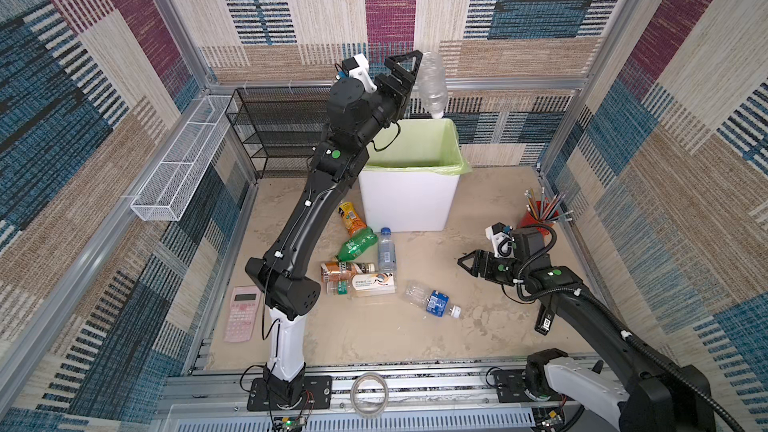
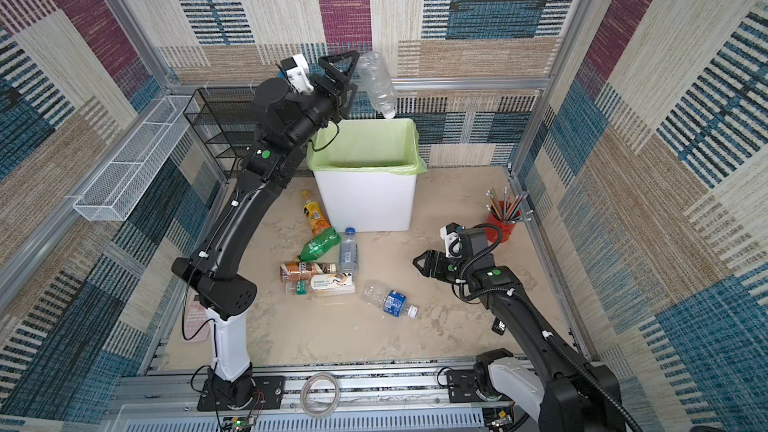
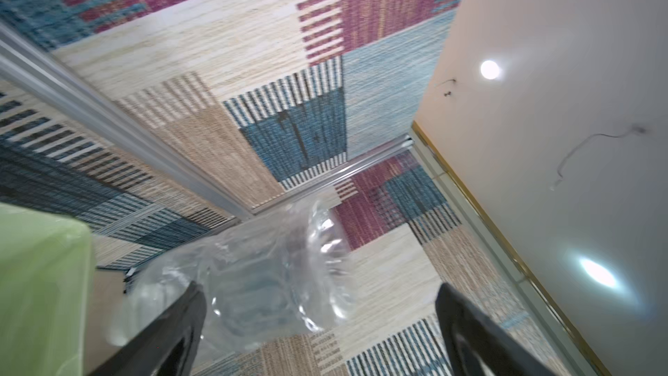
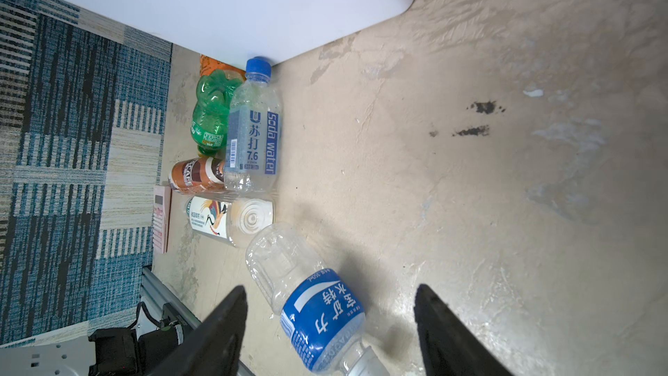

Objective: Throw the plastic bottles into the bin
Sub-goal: 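Lower the left gripper back beside the bottle pile, then lower the right gripper onto the clear blue-label bottle and close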

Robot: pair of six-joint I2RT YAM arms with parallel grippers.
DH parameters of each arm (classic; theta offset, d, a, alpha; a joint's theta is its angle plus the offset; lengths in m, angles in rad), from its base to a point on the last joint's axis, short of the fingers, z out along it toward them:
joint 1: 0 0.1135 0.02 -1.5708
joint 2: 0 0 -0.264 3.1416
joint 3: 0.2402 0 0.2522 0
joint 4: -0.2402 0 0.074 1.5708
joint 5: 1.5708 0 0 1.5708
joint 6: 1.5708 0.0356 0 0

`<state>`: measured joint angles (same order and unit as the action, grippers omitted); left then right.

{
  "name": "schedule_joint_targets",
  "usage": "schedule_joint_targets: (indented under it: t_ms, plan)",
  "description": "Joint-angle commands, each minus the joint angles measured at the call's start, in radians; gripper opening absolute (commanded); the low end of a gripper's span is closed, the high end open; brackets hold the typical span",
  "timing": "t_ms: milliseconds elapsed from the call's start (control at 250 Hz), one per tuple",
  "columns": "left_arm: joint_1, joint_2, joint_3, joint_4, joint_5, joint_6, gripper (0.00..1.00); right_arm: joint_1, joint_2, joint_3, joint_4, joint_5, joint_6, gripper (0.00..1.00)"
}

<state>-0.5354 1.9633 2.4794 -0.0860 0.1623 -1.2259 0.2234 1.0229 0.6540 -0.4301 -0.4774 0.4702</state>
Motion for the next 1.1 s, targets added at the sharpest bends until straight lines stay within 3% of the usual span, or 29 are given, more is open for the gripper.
schedule_joint_targets:
  t_ms: [0, 120, 244, 424, 716, 916, 1096]
  plan:
    - [0.002, -0.157, -0.121, 0.059, -0.006, 0.111, 0.99, 0.001, -0.003, -0.002, -0.009, 0.03, -0.01, 0.75]
    - [0.012, -0.344, -0.344, 0.08, -0.078, 0.168, 0.99, 0.001, 0.008, 0.001, 0.002, 0.025, -0.011, 0.75]
    - [0.032, -0.523, -0.619, 0.112, -0.135, 0.141, 0.99, 0.001, 0.012, -0.005, 0.016, 0.02, -0.004, 0.75]
    - [0.049, -0.738, -1.007, 0.101, -0.184, 0.021, 0.99, 0.001, 0.039, 0.003, 0.02, 0.014, -0.011, 0.75]
    - [0.034, -1.047, -1.548, -0.076, -0.183, -0.197, 0.93, 0.001, 0.039, -0.018, -0.005, -0.025, -0.043, 0.74]
    - [0.031, -1.193, -1.721, -0.237, -0.182, -0.274, 0.92, 0.013, 0.029, -0.026, -0.048, -0.068, -0.11, 0.73]
    - [0.031, -1.234, -1.788, -0.341, -0.166, -0.336, 0.93, 0.113, 0.047, -0.007, -0.058, -0.038, -0.116, 0.73]
